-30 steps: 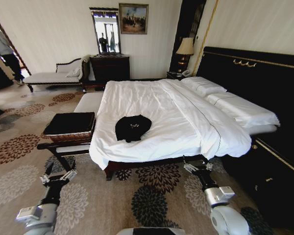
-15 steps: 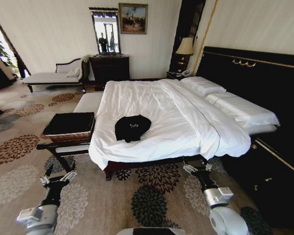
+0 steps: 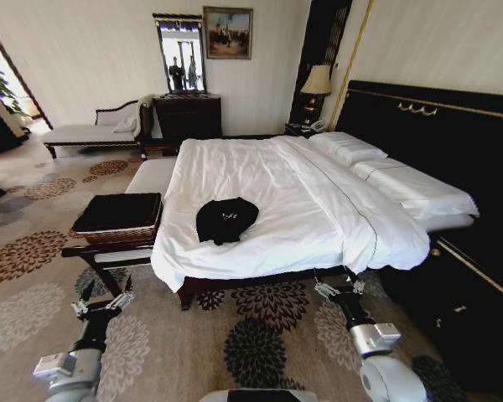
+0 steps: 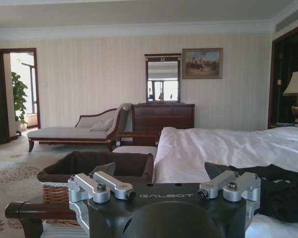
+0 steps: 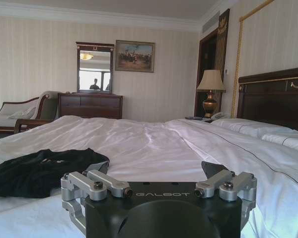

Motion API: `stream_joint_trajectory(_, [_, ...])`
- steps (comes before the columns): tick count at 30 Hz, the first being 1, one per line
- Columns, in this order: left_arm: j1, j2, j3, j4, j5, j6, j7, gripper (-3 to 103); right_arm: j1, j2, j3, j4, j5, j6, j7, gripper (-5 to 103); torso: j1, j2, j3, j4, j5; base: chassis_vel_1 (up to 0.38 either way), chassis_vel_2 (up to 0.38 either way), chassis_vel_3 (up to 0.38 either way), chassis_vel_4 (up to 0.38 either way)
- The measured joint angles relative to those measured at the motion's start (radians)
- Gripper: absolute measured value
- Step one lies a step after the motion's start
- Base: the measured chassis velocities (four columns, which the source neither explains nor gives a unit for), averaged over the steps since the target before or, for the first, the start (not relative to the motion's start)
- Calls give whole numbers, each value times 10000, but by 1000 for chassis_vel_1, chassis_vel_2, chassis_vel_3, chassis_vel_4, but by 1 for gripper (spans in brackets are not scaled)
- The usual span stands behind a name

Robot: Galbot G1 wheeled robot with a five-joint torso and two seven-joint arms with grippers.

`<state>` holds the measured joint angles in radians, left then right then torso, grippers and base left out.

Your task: Fold the clothes on the bed and place them into the basket.

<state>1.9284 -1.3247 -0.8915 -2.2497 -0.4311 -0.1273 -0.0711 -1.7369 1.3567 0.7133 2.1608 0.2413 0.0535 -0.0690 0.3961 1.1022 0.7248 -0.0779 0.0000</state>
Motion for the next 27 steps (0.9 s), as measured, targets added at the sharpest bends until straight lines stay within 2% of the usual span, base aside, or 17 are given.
stream_joint_trajectory(27, [-238, 21, 169, 203, 17, 114, -11, 100, 176, 77, -83, -247, -152, -73, 97, 100, 0, -1, 0, 0, -1, -60, 62, 69, -56])
